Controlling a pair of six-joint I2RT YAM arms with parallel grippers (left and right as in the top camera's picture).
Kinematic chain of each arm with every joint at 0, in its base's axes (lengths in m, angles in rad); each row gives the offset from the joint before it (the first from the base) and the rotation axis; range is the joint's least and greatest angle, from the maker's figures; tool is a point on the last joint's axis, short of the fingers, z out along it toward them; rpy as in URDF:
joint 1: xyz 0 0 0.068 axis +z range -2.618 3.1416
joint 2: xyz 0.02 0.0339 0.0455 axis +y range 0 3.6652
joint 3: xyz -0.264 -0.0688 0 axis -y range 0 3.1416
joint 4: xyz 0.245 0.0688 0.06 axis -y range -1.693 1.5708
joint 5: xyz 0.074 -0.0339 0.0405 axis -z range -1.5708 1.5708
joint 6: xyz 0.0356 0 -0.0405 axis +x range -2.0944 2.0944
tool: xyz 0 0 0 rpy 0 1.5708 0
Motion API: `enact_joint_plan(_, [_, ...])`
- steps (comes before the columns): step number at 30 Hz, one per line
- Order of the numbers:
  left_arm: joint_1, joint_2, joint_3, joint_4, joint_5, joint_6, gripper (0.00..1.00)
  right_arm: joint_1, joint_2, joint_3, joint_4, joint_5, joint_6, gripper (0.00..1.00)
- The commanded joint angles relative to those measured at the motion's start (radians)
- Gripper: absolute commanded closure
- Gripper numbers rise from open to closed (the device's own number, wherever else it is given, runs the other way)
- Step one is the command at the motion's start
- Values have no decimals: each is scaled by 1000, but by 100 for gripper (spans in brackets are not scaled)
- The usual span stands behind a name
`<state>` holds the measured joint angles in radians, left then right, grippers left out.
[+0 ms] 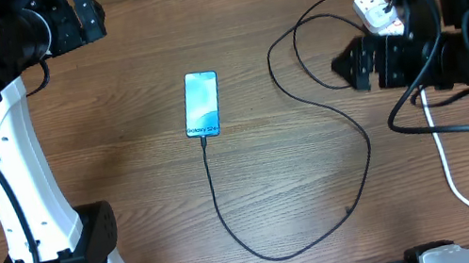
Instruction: Plug charger to phone and switch on socket
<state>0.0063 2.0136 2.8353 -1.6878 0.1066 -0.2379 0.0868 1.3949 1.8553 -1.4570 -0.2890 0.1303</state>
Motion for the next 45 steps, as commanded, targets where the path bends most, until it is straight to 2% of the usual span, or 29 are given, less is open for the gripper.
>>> enact_joint_plan(1, [-6, -11, -1, -2, -13, -17, 0, 11, -95, -4, 109, 122, -6, 0])
enact_joint_plan(5, [-6, -11, -1, -2, -13, -17, 0, 59, -203, -109, 309, 249, -17, 0])
enact_joint_plan(8, [-6, -11, -1, -2, -13, -17, 0, 84, -295, -253, 460, 262, -93, 0])
enact_joint_plan(13, [-6, -11, -1, -2, -13, -17, 0, 89, -479, -604, 805, 266, -140, 0])
enact_joint_plan(15, [-6, -11, -1, -2, -13, -17, 0, 89, -591, -819, 993, 266, -140, 0])
enact_joint_plan(21, [-6, -11, -1, -2, -13, -17, 0, 89, -832, -1224, 1334, 270, -140, 0])
enact_joint_plan(25, [-6, -11, -1, -2, -13, -17, 0, 89, -1009, -1455, 1495, 270, -140, 0])
enact_joint_plan(33, [-6, -11, -1, -2, -13, -17, 1, 89, -1271, -1747, 1614, 269, -139, 0])
enact_joint_plan(45, [-6, -11, -1, -2, -13, -17, 1, 89, -1384, -1847, 1571, 269, -139, 0])
